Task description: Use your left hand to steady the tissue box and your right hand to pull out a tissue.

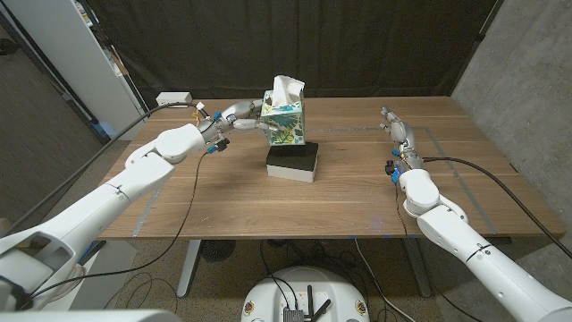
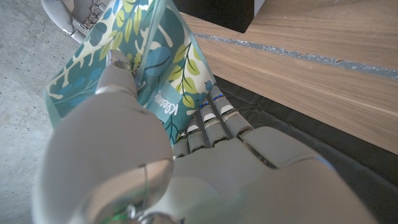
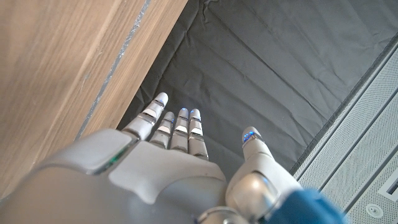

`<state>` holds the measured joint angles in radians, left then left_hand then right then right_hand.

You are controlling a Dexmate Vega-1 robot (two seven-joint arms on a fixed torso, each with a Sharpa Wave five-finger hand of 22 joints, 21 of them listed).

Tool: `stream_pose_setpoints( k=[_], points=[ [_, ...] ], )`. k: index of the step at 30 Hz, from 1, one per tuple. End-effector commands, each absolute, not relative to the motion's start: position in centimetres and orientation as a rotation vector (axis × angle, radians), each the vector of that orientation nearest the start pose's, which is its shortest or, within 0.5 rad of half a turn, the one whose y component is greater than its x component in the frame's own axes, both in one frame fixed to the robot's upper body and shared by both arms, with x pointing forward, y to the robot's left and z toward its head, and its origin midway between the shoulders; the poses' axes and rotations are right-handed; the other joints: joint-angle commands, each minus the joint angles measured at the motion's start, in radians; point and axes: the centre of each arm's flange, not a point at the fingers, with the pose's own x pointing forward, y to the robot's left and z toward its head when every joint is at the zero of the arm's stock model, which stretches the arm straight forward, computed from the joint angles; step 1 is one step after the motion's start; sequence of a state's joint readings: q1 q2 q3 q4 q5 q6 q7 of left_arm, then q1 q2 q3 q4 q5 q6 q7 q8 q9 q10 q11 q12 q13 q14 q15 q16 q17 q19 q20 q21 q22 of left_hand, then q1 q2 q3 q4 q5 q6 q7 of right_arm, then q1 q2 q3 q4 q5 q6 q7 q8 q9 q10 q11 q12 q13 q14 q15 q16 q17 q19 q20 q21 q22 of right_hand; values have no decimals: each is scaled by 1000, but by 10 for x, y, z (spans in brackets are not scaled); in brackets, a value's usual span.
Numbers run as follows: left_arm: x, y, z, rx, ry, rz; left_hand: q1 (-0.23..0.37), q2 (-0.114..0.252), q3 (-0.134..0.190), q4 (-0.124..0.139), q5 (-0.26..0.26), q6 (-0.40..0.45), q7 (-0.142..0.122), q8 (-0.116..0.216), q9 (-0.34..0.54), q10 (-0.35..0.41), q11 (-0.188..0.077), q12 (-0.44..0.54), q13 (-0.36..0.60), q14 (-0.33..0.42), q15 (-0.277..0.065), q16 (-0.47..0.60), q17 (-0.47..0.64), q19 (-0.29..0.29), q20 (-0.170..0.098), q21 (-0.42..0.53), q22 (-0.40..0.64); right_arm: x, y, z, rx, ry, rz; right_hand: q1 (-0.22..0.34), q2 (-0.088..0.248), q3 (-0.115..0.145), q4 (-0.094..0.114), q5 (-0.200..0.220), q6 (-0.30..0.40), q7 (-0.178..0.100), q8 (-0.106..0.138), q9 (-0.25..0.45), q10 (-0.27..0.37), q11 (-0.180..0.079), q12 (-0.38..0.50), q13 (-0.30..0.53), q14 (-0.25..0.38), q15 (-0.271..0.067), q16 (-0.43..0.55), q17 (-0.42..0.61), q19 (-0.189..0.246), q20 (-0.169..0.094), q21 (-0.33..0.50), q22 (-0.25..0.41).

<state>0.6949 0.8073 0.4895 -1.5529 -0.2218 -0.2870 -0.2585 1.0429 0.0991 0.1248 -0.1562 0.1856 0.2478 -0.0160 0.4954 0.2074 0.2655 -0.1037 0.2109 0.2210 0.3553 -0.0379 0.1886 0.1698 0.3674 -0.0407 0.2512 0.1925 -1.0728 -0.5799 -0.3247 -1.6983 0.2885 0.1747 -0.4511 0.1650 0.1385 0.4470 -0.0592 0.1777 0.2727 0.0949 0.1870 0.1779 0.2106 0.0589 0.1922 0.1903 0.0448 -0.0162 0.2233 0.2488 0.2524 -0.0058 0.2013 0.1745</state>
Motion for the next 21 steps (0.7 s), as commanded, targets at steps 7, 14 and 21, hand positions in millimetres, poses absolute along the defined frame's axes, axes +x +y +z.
stream_pose_setpoints(
  k=[7,14,21],
  points=[
    [598,249,76,809,-761,-490,-1,2,8,1,5,3,3,-2,3,-4,1,-3,3,-6,-98,-3,4,-4,-2,-2,5,556,-275,-50,-149,-685,-150,2,34,8,2,-1,-2,-2,-2,2,-7,-2,0,3,-3,-1,1,4,2,-5,-2,1],
    [600,250,77,808,-761,-494,-1,2,8,1,5,2,2,-3,3,-5,0,-3,3,-7,-99,-3,4,-4,-1,-2,5,550,-274,-54,-143,-680,-166,3,35,9,3,0,-1,-2,-1,2,-7,-3,0,3,-3,-1,2,5,2,-5,-2,1],
    [602,250,78,808,-762,-501,-3,1,9,1,5,2,1,-4,4,-6,-3,-3,4,-8,-98,-4,4,-4,-2,-2,5,548,-271,-56,-137,-683,-165,3,35,11,3,0,-3,-2,-1,2,-8,-3,0,2,-4,-3,2,5,3,-7,-2,1]
  ],
)
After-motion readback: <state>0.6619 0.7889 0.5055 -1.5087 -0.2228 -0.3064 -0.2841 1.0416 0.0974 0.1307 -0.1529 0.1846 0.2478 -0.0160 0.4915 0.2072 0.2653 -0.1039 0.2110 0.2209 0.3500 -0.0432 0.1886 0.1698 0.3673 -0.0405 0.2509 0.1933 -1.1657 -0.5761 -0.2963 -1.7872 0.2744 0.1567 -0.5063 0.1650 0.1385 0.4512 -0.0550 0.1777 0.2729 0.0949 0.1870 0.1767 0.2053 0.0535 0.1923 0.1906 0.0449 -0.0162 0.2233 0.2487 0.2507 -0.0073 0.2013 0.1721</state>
